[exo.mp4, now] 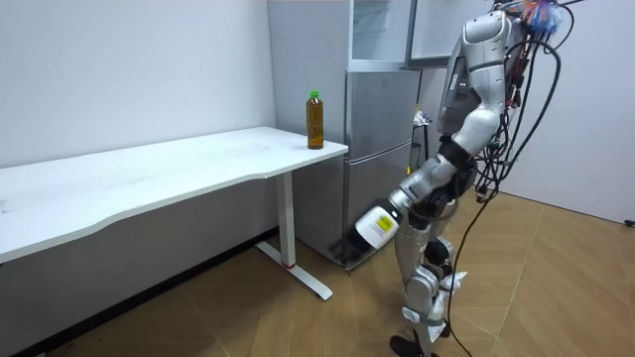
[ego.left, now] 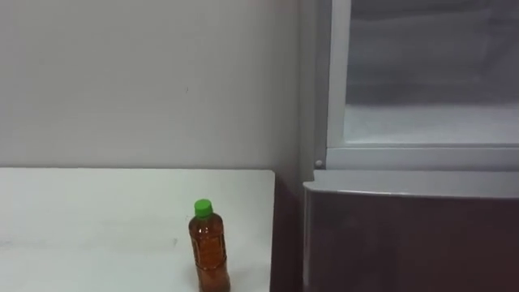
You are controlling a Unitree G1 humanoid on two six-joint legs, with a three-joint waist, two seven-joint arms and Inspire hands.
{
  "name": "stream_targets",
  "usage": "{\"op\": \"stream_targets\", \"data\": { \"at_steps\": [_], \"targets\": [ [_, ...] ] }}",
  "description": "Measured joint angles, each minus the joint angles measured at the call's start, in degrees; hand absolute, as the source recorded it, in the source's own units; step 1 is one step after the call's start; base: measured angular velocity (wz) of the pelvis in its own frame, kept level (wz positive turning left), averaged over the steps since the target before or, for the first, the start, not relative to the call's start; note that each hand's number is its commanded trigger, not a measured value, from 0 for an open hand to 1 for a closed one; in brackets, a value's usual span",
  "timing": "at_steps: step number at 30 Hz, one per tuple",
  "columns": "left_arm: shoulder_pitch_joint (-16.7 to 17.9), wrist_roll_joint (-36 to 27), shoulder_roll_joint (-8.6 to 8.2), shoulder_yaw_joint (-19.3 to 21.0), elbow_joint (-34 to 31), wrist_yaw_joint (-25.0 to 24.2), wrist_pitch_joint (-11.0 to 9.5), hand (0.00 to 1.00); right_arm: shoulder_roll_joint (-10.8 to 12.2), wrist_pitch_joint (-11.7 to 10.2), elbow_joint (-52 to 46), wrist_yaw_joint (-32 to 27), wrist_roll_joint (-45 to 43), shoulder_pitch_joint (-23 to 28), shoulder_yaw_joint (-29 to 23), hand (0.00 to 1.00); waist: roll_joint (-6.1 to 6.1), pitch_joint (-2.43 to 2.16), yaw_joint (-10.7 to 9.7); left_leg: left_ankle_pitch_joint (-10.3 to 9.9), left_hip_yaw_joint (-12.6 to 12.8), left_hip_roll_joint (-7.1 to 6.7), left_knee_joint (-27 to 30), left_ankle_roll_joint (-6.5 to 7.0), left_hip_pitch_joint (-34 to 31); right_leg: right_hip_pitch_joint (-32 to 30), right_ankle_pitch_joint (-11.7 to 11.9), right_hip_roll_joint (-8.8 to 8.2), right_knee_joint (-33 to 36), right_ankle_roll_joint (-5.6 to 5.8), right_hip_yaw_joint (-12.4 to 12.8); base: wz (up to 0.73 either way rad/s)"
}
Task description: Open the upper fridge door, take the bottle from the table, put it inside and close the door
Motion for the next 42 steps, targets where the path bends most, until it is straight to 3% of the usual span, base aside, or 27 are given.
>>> {"op": "stream_targets", "data": {
  "at_steps": [2,8,17,27,33,38,42],
  "targets": [
    [0.06,2.90,-0.09,-1.11,6.44,-0.75,0.20,0.00,-0.04,-0.02,-0.04,0.01,-0.35,0.24,0.00,0.00,-0.52,0.32,-0.15,-0.28,0.21,0.00,0.02,0.17,0.07,0.16,0.05,-0.03,-0.18,0.10,-0.05,0.00],
    [-0.44,8.15,0.12,-1.95,15.46,-1.13,1.36,0.00,-0.11,-1.18,0.03,-0.62,-1.51,0.36,-0.67,0.00,0.40,0.50,-1.69,-0.56,1.19,-0.09,-0.40,0.46,0.56,0.16,-0.16,0.12,-0.15,0.53,1.53,-0.06],
    [-5.34,17.12,-0.07,-4.46,19.59,0.32,2.60,0.00,0.52,-2.16,0.28,-2.34,-0.51,-0.17,0.18,0.00,0.50,0.44,-4.46,-0.56,1.72,-0.05,-0.52,0.46,0.28,-0.49,-0.16,0.28,-0.08,0.58,2.22,-0.03],
    [-6.85,18.12,-0.05,-5.49,19.40,-0.19,2.57,0.00,0.73,-2.27,-1.96,-2.05,-0.36,-0.33,0.80,0.00,0.43,0.25,-4.39,-0.55,3.39,0.02,-0.53,0.48,-0.21,-1.56,0.12,0.21,0.02,0.64,2.80,-0.08],
    [-6.78,19.31,0.09,-5.40,19.48,-0.94,2.17,0.00,0.87,-2.07,-14.38,0.43,-0.63,-0.09,2.43,0.00,0.59,0.20,-4.29,-0.55,3.54,0.05,-0.10,0.48,-0.64,-2.06,0.18,0.25,0.08,0.64,2.96,0.00],
    [-6.30,20.55,0.24,-5.47,16.85,-1.86,2.17,0.00,0.88,-2.04,-35.32,3.21,0.85,0.41,5.26,0.00,0.60,0.19,-4.04,-0.55,3.32,0.08,0.19,0.48,-1.08,-2.45,0.20,0.26,0.34,0.59,3.00,0.01],
    [-6.19,20.61,0.50,-5.47,15.51,-2.48,2.10,0.00,0.82,-1.90,-43.98,5.43,0.98,0.46,6.87,0.00,0.59,0.20,-3.24,-0.55,3.01,0.05,0.09,0.48,-0.94,-2.20,0.25,0.28,0.21,0.62,3.02,0.01]
  ]
}}
